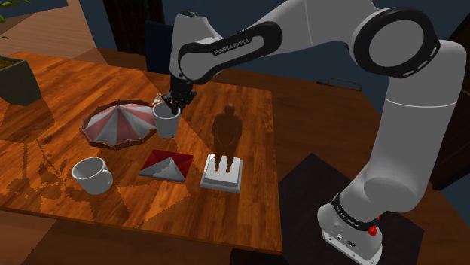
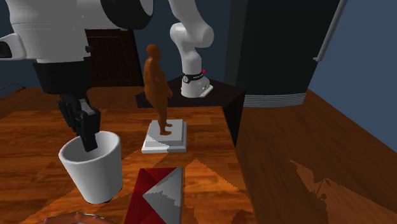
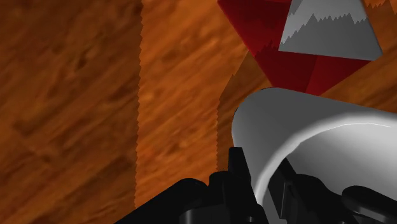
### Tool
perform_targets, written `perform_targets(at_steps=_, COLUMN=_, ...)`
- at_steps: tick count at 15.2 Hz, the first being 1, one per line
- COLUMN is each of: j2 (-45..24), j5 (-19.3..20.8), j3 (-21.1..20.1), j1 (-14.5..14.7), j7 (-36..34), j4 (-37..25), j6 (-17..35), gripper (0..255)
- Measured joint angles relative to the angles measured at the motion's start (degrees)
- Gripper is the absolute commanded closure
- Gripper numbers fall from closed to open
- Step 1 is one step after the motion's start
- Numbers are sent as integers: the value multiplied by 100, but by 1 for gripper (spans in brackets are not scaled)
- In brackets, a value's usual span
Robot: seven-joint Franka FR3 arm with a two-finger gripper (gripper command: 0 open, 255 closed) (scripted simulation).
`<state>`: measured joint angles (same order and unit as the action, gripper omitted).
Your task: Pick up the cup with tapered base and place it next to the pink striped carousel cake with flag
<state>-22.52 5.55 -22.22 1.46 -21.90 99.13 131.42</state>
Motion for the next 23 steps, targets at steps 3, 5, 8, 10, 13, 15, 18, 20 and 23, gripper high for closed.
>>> perform_targets(at_steps=3, j2=-92, j5=45, j3=25, j1=13, j7=-20, j4=129, j6=215, gripper=255)
perform_targets(at_steps=5, j2=-153, j5=74, j3=43, j1=18, j7=-29, j4=215, j6=359, gripper=255)
perform_targets(at_steps=8, j2=-271, j5=127, j3=73, j1=44, j7=-55, j4=266, j6=524, gripper=255)
perform_targets(at_steps=10, j2=-367, j5=169, j3=98, j1=67, j7=-77, j4=304, j6=652, gripper=255)
perform_targets(at_steps=13, j2=-480, j5=218, j3=132, j1=87, j7=-97, j4=345, j6=802, gripper=255)
perform_targets(at_steps=15, j2=-495, j5=227, j3=138, j1=90, j7=-101, j4=370, j6=843, gripper=255)
perform_targets(at_steps=18, j2=-504, j5=231, j3=140, j1=93, j7=-105, j4=371, j6=853, gripper=255)
perform_targets(at_steps=20, j2=-505, j5=232, j3=141, j1=93, j7=-105, j4=372, j6=855, gripper=0)
perform_targets(at_steps=23, j2=-504, j5=232, j3=141, j1=93, j7=-105, j4=371, j6=857, gripper=0)
